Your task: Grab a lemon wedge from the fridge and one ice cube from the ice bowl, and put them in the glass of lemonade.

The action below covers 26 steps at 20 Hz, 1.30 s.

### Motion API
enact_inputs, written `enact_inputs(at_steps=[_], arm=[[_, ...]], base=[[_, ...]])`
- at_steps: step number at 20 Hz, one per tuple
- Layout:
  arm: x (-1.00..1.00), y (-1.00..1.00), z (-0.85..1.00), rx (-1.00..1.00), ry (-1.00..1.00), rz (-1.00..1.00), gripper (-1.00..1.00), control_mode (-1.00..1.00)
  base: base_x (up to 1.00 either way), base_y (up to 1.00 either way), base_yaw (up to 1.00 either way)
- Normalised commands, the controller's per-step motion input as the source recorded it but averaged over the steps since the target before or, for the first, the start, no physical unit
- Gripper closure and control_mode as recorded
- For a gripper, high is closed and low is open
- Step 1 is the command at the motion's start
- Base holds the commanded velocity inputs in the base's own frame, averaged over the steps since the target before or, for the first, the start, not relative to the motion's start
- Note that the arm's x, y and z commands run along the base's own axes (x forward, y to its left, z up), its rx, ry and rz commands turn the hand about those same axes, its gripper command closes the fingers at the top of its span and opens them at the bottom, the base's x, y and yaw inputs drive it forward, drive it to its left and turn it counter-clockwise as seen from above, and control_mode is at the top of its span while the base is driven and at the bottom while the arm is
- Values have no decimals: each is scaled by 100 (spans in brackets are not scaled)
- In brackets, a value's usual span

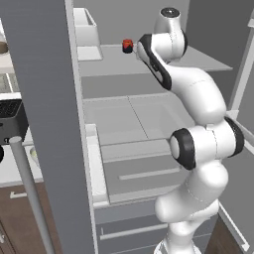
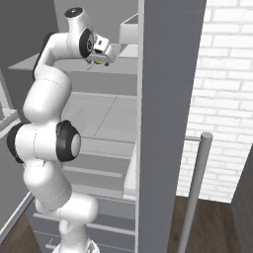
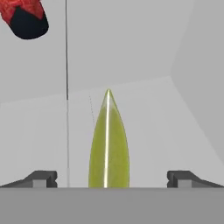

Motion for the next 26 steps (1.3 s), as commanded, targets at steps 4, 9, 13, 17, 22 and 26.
enact_inputs(at_steps=[4, 9, 13, 17, 22, 26], arm=[[-10, 0, -29, 0, 10, 0, -100, -100], [0, 0, -5, 0, 4, 0, 100, -100], [-4, 0, 0, 0, 0, 0, 100, -100], [-13, 0, -2, 0, -2, 0, 100, -100], [-55, 0, -1, 0, -9, 1, 100, -100], [-98, 0, 0, 1, -16, 4, 100, -100]], base=[[0, 0, 0], [0, 0, 0], [0, 0, 0], [0, 0, 0], [0, 0, 0], [0, 0, 0]])
